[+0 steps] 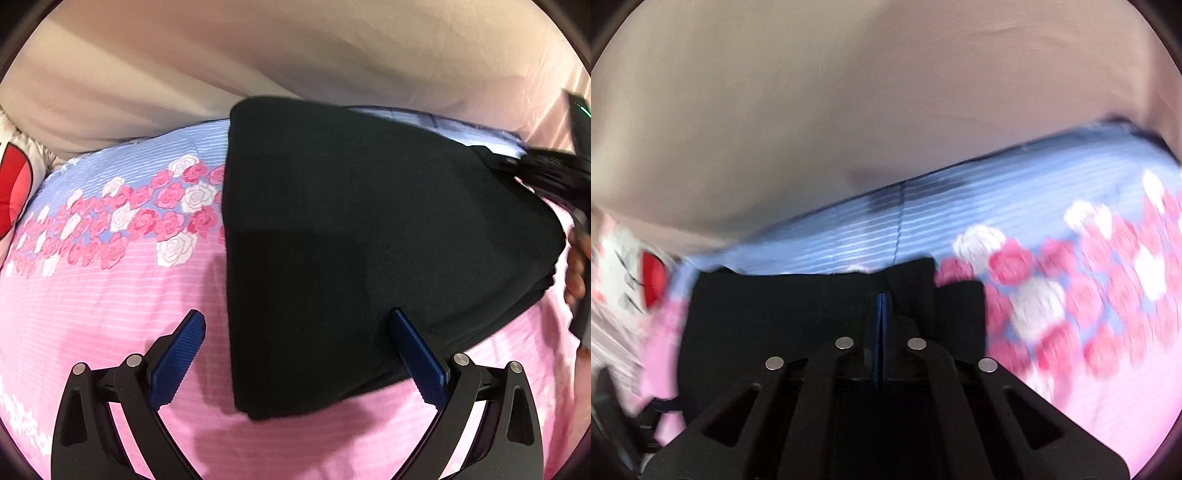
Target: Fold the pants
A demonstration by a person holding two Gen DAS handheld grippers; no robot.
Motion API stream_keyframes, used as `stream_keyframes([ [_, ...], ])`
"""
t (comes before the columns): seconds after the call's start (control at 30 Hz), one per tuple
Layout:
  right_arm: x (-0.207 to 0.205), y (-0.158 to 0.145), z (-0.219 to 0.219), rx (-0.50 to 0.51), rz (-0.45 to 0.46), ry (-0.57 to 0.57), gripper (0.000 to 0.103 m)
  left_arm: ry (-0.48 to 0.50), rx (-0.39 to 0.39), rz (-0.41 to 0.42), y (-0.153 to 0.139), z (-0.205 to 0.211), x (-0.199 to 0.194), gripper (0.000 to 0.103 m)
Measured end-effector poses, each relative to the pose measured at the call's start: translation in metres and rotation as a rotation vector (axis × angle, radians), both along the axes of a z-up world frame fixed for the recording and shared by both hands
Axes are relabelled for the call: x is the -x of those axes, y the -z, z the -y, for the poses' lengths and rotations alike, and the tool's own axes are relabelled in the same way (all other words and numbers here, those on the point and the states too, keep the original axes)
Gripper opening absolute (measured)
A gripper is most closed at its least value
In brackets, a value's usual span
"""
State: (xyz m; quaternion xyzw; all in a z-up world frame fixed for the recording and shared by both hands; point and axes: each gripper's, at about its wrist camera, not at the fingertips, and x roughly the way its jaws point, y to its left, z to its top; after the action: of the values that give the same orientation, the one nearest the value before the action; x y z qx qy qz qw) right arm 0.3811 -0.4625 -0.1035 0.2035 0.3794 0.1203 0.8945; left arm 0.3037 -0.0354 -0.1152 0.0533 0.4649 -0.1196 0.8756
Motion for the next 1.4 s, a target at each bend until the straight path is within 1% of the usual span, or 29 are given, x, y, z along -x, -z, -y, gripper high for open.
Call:
stream_keyframes([
  [0.03,0.016,-0.009,-0.004,0.022,0.023,0.001,0.011,-0.002,0.021,0.006,-0.008,-0.004,0.004,0.097],
  [0.07,0.038,-0.016,0.001,0.055,0.046,0.009,0.011,-0.006,0.037,0.019,-0.015,-0.009,0.010,0.097],
  [0.1,0.059,-0.021,0.006,0.088,0.058,0.019,0.017,-0.013,0.048,0.043,-0.024,-0.015,0.019,0.097],
  [0.13,0.085,-0.025,0.013,0.128,0.065,0.038,0.028,-0.020,0.055,0.072,-0.032,-0.018,0.028,0.097],
  [0.17,0.104,-0.030,0.010,0.159,0.075,0.058,0.031,-0.025,0.053,0.095,-0.038,-0.020,0.036,0.097],
  [0.23,0.141,-0.036,0.007,0.195,0.103,0.074,0.032,-0.033,0.022,0.149,-0.048,-0.017,0.055,0.097],
  [0.27,0.150,-0.039,-0.007,0.208,0.112,0.076,0.034,-0.037,0.006,0.167,-0.053,-0.014,0.063,0.097],
  [0.3,0.164,-0.043,-0.015,0.223,0.125,0.089,0.047,-0.042,-0.020,0.195,-0.057,-0.009,0.073,0.097],
  [0.33,0.181,-0.048,-0.021,0.244,0.144,0.105,0.063,-0.043,-0.035,0.212,-0.060,-0.005,0.082,0.097],
  [0.4,0.197,-0.054,-0.040,0.288,0.172,0.117,0.076,-0.037,-0.059,0.236,-0.068,0.006,0.100,0.097],
  [0.47,0.215,-0.061,-0.059,0.341,0.201,0.128,0.079,-0.038,-0.075,0.258,-0.068,0.014,0.113,0.097],
  [0.5,0.216,-0.063,-0.080,0.359,0.211,0.126,0.089,-0.048,-0.097,0.279,-0.068,0.018,0.120,0.097],
  [0.53,0.223,-0.066,-0.088,0.361,0.231,0.128,0.094,-0.058,-0.119,0.298,-0.070,0.022,0.125,0.098],
  [0.6,0.227,-0.073,-0.107,0.350,0.252,0.127,0.095,-0.083,-0.166,0.332,-0.072,0.028,0.136,0.098],
  [0.63,0.230,-0.075,-0.111,0.346,0.256,0.131,0.097,-0.091,-0.171,0.334,-0.073,0.028,0.140,0.098],
  [0.67,0.230,-0.077,-0.115,0.342,0.260,0.133,0.098,-0.091,-0.163,0.330,-0.075,0.028,0.143,0.098],
  [0.73,0.233,-0.082,-0.121,0.325,0.272,0.132,0.098,-0.093,-0.114,0.312,-0.081,0.024,0.149,0.098],
  [0.8,0.237,-0.087,-0.125,0.312,0.274,0.130,0.098,-0.100,-0.084,0.310,-0.084,0.022,0.156,0.098],
  [1.0,0.246,-0.090,-0.130,0.305,0.277,0.138,0.098,-0.105,-0.081,0.311,-0.087,0.018,0.163,0.098],
  [1.4,0.240,-0.084,-0.138,0.308,0.258,0.132,0.098,-0.107,-0.079,0.301,-0.084,0.012,0.160,0.098],
])
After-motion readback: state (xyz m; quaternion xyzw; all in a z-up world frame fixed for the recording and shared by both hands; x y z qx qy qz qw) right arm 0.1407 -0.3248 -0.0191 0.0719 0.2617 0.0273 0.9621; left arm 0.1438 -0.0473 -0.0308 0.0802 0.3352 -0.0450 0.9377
